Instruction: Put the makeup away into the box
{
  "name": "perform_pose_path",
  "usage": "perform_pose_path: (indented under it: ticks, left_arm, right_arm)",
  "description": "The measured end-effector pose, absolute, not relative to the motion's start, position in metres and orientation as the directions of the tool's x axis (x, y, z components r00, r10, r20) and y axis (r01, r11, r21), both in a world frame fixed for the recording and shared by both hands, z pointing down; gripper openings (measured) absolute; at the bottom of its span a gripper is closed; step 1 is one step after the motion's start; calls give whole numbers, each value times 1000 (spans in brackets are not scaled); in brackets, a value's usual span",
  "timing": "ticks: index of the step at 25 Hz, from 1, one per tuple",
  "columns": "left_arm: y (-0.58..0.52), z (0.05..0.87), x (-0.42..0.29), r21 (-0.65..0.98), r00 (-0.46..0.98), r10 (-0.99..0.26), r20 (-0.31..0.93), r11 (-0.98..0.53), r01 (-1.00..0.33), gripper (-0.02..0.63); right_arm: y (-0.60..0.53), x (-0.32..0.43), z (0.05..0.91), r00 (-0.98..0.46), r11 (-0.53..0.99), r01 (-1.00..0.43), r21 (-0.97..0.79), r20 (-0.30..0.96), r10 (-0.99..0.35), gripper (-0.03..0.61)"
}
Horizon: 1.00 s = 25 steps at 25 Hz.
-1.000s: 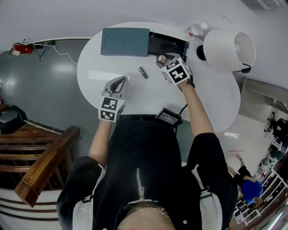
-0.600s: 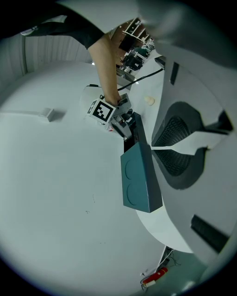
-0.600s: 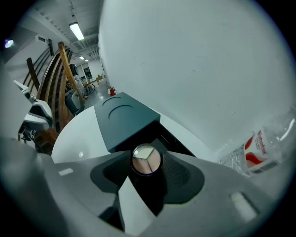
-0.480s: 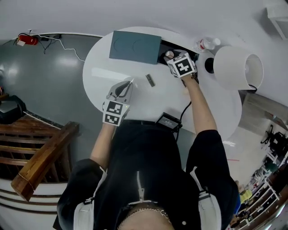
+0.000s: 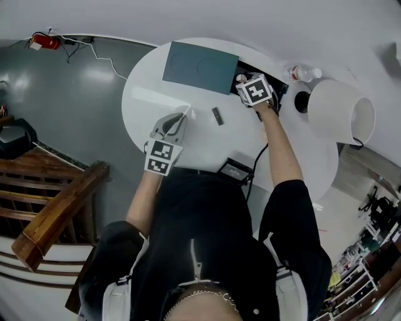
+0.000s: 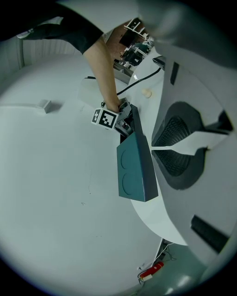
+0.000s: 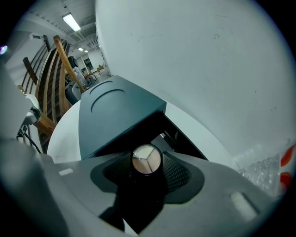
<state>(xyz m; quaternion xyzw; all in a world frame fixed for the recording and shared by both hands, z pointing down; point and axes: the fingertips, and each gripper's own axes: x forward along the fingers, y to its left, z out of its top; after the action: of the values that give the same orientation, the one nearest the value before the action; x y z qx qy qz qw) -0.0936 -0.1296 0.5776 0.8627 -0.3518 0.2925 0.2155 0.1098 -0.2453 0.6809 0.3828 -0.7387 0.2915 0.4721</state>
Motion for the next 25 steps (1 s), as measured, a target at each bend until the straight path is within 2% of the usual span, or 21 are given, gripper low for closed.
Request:
perform_pose_path:
  ticks: [12,19,21,25]
  left_arm:
    - [-130,574,-102,166,589,-479,651,-667,-726,15]
    - [-125,572,-106,165,597,-480,643,-674,-720,15]
    - [-123,571,-104,165,602,-476,641,-680,-714,15]
    - [-118,566,-94,160,620,-464,632,-705,-691,15]
  right_arm:
    - [-243,109,684,-237,528,-848,-48,926,-295,210]
    - [-242,110,659,-261,507,-861,-41,892,-370,220]
    - [-239,111,646,-269,506,-862,-30,874,-405,197]
    - [-229,113,618,-300,511,-859,-14,824,-481,100]
